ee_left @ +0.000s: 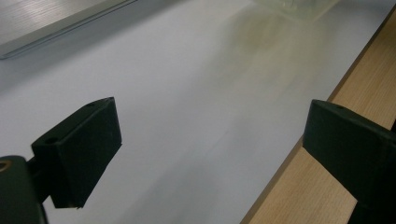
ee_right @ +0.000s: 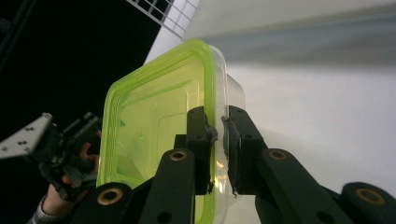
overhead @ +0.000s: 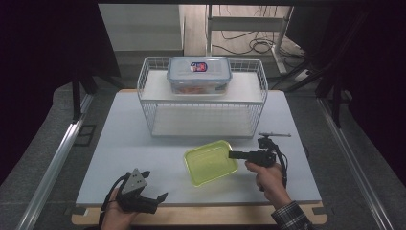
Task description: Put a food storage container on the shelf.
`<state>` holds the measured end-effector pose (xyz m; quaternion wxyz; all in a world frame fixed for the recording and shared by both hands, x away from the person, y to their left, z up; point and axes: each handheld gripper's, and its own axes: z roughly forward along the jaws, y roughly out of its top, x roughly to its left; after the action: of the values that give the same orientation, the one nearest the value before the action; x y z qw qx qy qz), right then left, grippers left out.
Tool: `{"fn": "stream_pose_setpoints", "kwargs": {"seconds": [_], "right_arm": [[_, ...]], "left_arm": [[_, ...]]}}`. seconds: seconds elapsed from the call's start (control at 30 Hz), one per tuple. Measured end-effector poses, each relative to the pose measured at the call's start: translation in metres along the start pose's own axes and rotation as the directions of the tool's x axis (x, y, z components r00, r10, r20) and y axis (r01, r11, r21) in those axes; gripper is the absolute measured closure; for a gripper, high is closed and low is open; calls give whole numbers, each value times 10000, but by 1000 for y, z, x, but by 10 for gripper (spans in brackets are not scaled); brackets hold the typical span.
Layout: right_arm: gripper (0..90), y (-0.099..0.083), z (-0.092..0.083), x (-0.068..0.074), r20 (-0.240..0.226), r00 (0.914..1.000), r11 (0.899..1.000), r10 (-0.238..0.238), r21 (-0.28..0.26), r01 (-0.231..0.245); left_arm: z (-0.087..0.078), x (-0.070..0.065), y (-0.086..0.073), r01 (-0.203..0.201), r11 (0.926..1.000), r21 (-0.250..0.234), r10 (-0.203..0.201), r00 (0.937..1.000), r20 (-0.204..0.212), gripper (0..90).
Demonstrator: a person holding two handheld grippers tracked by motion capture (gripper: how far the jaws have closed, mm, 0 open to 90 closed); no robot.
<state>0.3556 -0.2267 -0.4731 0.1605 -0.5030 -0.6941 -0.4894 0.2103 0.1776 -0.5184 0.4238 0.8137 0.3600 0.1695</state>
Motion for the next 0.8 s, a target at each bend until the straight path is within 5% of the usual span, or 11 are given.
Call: {"fn": "stream_pose_setpoints", "kwargs": {"seconds": [0.8], "right_arm": [[804, 44, -28, 39, -120, 9990, 9957, -424, -826, 413]], "left_arm": [[0, 0, 0, 14, 10000, -8, -14, 10000, -23, 47]]}}
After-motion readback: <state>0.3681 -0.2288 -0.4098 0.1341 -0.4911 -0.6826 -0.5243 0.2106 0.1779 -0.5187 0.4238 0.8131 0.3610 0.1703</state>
